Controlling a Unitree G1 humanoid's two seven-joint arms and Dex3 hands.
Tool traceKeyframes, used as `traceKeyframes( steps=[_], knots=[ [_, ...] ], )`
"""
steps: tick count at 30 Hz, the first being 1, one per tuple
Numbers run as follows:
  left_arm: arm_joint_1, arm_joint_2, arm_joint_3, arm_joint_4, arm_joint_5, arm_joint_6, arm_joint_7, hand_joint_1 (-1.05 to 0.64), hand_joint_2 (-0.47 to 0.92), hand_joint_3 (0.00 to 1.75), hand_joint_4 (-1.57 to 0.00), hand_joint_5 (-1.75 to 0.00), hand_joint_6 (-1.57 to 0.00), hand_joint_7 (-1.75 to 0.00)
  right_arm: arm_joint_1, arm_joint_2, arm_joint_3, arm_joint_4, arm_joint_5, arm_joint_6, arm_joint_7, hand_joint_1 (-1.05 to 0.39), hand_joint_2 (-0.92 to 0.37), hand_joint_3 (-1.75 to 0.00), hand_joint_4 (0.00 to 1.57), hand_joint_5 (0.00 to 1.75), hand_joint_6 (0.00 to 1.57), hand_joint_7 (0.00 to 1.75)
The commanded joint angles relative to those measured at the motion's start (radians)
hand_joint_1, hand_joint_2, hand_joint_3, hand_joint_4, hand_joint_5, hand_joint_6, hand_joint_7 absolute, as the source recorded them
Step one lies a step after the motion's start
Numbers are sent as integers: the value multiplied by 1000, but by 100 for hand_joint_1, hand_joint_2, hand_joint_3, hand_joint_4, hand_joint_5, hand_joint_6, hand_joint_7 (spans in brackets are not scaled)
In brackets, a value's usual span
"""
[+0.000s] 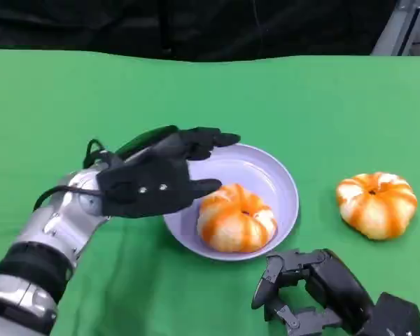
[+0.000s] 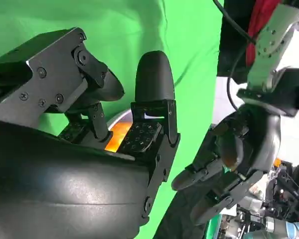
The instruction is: Grasp the bread from the table and place it into the plate.
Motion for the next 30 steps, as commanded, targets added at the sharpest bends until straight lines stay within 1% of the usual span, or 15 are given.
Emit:
traceKeyframes(
  steps=[1,3,5,7,10,14,20,22,23,25,26,30],
  knots=[
    [8,2,21,4,-22,-18,2,-95,92,78,-57,-3,-46,-3,8,-9,-1,-6,7,-7,0,9,-48,-120,101,136,103,103],
    [8,2,22,5,-22,-19,2,-95,92,78,-57,-3,-46,-2,8,-9,-1,-6,7,-7,0,9,-49,-119,101,136,102,104],
    [86,-27,114,-60,-160,-13,-10,-87,92,73,-63,-4,-49,-3,8,-16,-1,3,4,-16,2,8,-49,-119,101,136,101,103],
    [130,-41,159,-108,-232,2,-22,-83,92,70,-68,-5,-51,-3,9,-19,-1,6,4,-21,3,8,-49,-118,101,135,101,103],
    [143,-42,164,-137,-242,20,-32,-81,92,69,-69,-5,-52,-3,8,-19,-1,7,4,-23,3,8,-49,-118,101,135,101,103],
    [212,-48,214,-256,-337,88,-71,-75,92,69,-68,-3,-52,-2,7,-19,-3,15,11,-18,9,7,-49,-118,101,135,101,103],
    [227,-47,216,-297,-342,124,-79,-74,92,69,-69,-3,-52,-1,7,-19,-4,16,11,-19,12,7,-49,-118,101,134,101,103],
    [229,-47,217,-302,-342,128,-79,-74,92,69,-69,-2,-52,-1,7,-18,-5,16,11,-19,12,7,-49,-118,101,134,101,104],
    [258,-51,241,-310,-377,100,-86,-74,92,69,-69,-2,-52,-1,6,-21,-5,17,8,-23,11,7,-49,-118,101,134,101,104],
    [308,-61,281,-332,-441,70,-102,-73,92,67,-76,-5,-56,-3,5,-26,-6,21,1,-31,7,6,-49,-117,101,133,100,103],
    [320,-64,292,-337,-458,64,-108,-74,92,66,-78,-5,-57,-3,4,-28,-6,22,0,-33,6,6,-50,-116,101,132,100,103],
    [327,-67,300,-343,-468,64,-120,-74,92,65,-79,-5,-58,-3,3,-29,-5,24,0,-34,5,6,-50,-115,101,131,100,103]
  ],
)
